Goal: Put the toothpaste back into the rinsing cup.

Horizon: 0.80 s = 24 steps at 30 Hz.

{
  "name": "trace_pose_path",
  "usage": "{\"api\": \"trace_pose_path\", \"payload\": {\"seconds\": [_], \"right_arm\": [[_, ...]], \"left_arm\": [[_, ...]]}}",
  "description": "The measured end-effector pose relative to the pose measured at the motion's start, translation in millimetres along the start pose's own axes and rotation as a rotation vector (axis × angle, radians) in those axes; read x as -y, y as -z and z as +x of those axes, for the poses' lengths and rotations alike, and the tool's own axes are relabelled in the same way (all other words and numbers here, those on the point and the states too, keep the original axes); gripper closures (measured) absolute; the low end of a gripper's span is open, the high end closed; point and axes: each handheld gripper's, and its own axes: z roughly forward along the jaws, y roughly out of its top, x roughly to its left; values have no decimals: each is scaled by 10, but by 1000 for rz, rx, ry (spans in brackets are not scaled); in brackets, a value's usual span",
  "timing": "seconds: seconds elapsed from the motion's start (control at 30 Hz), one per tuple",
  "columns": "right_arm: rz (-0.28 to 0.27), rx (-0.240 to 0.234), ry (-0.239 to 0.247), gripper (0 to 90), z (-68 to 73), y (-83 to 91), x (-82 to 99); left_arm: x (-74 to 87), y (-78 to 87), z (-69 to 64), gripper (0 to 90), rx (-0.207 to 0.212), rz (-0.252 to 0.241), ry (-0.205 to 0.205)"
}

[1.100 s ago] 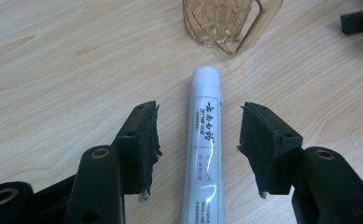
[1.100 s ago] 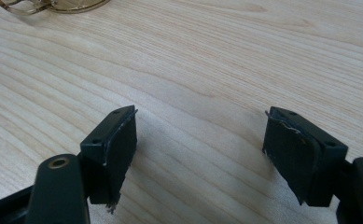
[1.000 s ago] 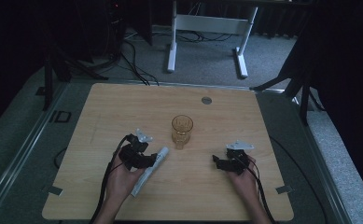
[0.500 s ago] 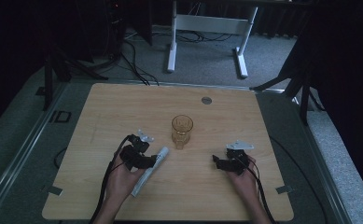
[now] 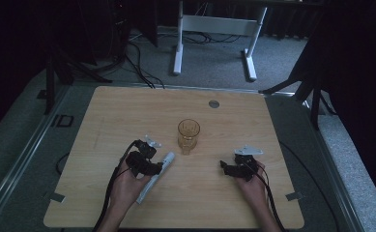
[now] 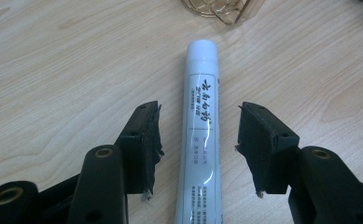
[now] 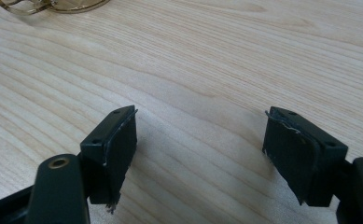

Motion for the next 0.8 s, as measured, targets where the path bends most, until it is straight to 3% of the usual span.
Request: {"api": "trace_pose_path", "payload": {"seconds": [0.8], "right_arm": [[0, 0, 0, 253, 0, 0, 0]], "left_arm": [[-14, -87, -35, 486, 7, 64, -23]]}}
